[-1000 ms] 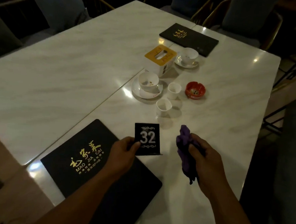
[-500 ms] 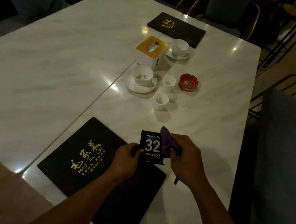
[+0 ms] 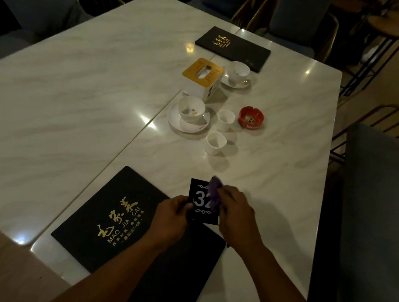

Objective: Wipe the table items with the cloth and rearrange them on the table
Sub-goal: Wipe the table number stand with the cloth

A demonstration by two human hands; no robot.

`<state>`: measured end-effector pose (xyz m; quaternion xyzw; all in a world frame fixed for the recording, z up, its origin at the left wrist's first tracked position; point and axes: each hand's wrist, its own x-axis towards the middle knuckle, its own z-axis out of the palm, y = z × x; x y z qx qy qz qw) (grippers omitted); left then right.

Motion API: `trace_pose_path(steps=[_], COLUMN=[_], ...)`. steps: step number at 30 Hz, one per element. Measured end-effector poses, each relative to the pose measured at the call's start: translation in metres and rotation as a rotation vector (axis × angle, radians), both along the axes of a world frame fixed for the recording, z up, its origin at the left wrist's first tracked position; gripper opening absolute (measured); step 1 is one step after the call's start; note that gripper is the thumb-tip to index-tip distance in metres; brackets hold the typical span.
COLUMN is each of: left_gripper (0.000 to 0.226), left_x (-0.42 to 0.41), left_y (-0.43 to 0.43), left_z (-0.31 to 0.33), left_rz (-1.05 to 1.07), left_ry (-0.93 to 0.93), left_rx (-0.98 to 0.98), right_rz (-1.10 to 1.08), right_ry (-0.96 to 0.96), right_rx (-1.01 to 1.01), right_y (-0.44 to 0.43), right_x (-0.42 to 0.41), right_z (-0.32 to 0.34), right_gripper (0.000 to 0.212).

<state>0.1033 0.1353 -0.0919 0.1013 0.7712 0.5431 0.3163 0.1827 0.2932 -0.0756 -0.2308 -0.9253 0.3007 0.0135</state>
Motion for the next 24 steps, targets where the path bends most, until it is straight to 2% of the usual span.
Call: trace_pose_path(steps=[2,3,6,9,13,16,19,24], left_gripper=[0.023,0.022,0.018,0.018,0.022,0.026,0.027,0.030], left_x=[0.001,0.001,0.001,0.003,0.002,-0.001,-0.004,-0.013], left_y=[0.003,0.004,0.006,0.001,0.002,0.006,0.009,0.008], left_z=[0.002,0.002,0.002,-0.001,0.002,0.010,0.016,0.021], left_rz=[-0.027,-0.028,-0.024,-0.029,-0.024,0.006,0.030,0.083], left_ry=[-0.011,0.001,0.053,0.022,-0.022,-0.117,-0.216,-0.283], left_rx=[0.001,-0.004,-0.028,-0.019,0.029,0.098,0.149,0.239], right_rz=[-0.121,-0.115,0.060,0.258,0.049,0.053,0.064,0.307], right_ry=[0.026,0.049,0.090,0.046,0.053,0.113,0.088,0.171], right_rx=[0.066,0.067,-0.006,0.102,0.018,0.006,-0.032,-0.078], right_y=[0.001,-0.006,-0.032,-0.018,0.013,0.016,0.013,0.001], right_x=[-0.003,-0.007,-0.018,-0.019,-0.018,-0.020,-0.023,-0.029], right_z=[-0.002,-0.001,0.001,-0.006,-0.005,-0.001,0.004,0.006], right_gripper=[0.039,0.039,0.038,0.048,0.042,0.044,0.052,0.053])
